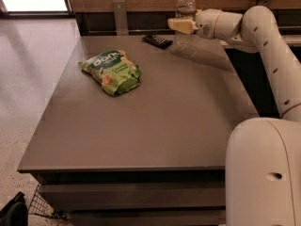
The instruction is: Move water bottle near rxbar chocolate
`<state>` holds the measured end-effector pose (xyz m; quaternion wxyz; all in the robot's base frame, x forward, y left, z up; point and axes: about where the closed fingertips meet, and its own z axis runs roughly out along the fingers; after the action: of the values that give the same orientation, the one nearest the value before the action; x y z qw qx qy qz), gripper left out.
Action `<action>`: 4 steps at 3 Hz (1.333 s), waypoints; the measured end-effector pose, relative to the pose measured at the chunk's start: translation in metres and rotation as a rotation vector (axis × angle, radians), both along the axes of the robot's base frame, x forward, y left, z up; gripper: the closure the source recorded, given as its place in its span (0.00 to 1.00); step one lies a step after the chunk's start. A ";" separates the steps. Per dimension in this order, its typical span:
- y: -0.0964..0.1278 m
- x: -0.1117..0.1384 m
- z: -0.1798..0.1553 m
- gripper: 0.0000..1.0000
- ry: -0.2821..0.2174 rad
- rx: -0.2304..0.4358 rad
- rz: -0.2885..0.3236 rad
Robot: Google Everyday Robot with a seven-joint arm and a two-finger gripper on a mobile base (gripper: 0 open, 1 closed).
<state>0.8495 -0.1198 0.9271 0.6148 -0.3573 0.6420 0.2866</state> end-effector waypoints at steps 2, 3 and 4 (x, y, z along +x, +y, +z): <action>0.004 0.002 -0.022 1.00 0.045 0.018 -0.023; 0.003 0.000 -0.031 1.00 0.061 0.021 -0.039; -0.005 -0.003 -0.042 0.85 0.090 0.039 -0.070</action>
Offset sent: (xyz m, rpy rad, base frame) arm -0.0013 0.0030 -0.0310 0.0320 0.0615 -0.0366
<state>0.8464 -0.1249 0.8852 0.6019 -0.3094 0.6754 0.2929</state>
